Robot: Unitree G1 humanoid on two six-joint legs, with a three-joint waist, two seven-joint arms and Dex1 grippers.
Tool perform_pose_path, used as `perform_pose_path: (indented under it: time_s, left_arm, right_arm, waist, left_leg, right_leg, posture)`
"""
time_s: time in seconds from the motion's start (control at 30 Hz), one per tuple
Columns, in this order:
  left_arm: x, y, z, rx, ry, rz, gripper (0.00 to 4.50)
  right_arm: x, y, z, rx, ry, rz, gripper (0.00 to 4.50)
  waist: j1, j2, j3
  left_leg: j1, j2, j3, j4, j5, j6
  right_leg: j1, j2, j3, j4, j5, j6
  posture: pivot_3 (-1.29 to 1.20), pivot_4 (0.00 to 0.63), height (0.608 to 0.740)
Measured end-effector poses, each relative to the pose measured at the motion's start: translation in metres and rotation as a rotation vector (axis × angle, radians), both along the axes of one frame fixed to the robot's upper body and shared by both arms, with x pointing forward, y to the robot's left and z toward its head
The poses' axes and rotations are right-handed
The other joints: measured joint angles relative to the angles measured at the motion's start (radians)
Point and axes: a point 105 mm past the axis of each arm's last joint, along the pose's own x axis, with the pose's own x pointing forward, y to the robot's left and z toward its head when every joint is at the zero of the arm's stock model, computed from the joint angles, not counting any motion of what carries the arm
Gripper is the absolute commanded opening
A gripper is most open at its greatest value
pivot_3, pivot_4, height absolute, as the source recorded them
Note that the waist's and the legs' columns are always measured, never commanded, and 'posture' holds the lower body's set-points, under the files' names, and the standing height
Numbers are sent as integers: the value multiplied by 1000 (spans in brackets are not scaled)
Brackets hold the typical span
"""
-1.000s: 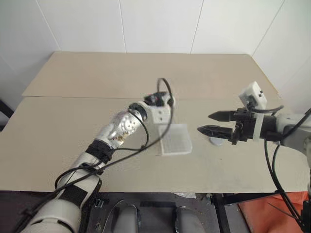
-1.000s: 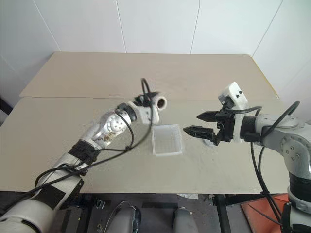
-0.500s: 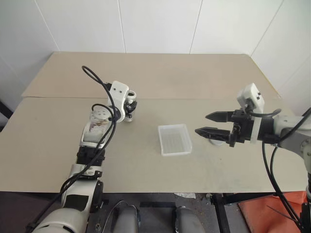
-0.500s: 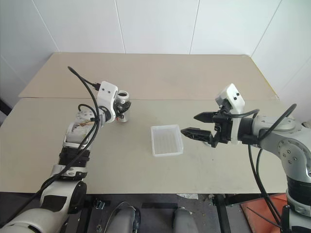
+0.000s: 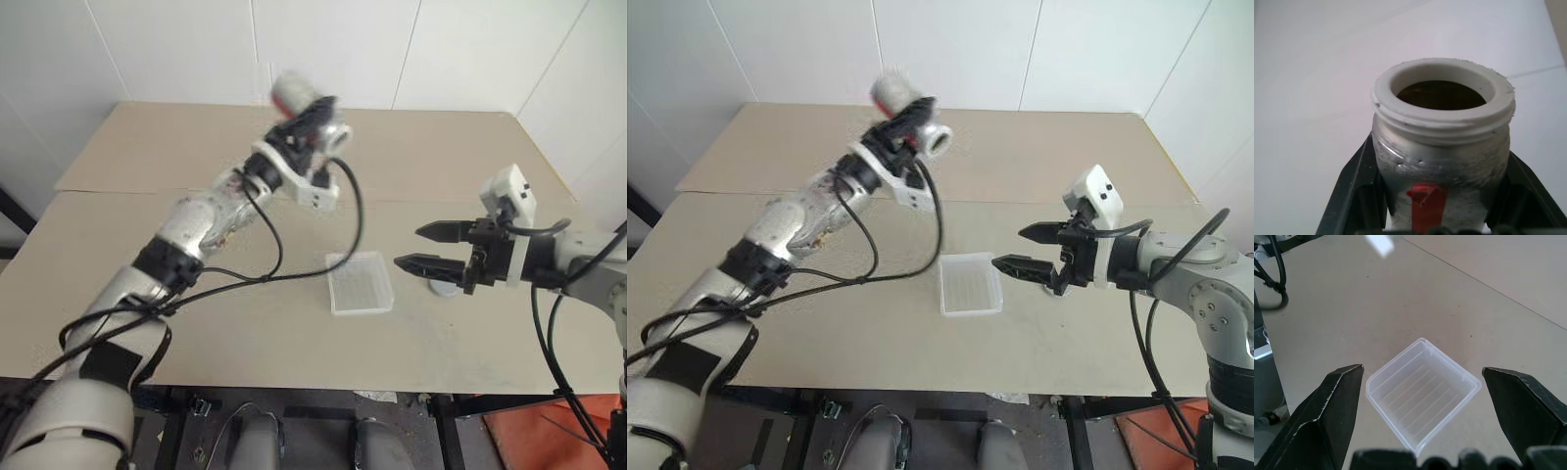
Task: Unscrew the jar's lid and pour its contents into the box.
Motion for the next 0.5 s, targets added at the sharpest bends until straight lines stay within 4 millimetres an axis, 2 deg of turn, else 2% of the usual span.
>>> perform_pose_path:
  time_s: [0.13,0.23,0.33,0.5]
  left_arm:
    - [-14,-25,-53,312,-96,-103,2020]
    - [-21,-30,-85,471,-114,-149,2020]
    - [-20,-28,-97,545,-128,-150,2020]
    - [-11,-24,-101,575,-127,-121,2020]
  right_arm:
    - [0,0,0,0,-3,-2,4490]
    - [1,-1,2,3,-11,-12,4490]
    - [2,-2,6,13,-26,-27,4490]
    - [0,-1,12,37,-49,-35,4490]
  waist:
    - [-11,0,0]
    - [-12,0,0]
    - [-9,0,0]
    - [-9,0,0]
  left_leg:
    - [0,0,0,0,0,0]
    - [0,0,0,0,0,0]
    - [0,0,0,0,0,0]
    - [0,0,0,0,0,0]
  right_leg:
    - [-1,1,1,1,0,0]
    - [-1,1,1,1,0,0]
    - [-1,0,1,2,0,0]
    - [-1,0,0,2,0,0]
  posture:
    - [0,150,740]
    - [0,150,740]
    - [0,150,740]
    - [0,150,740]
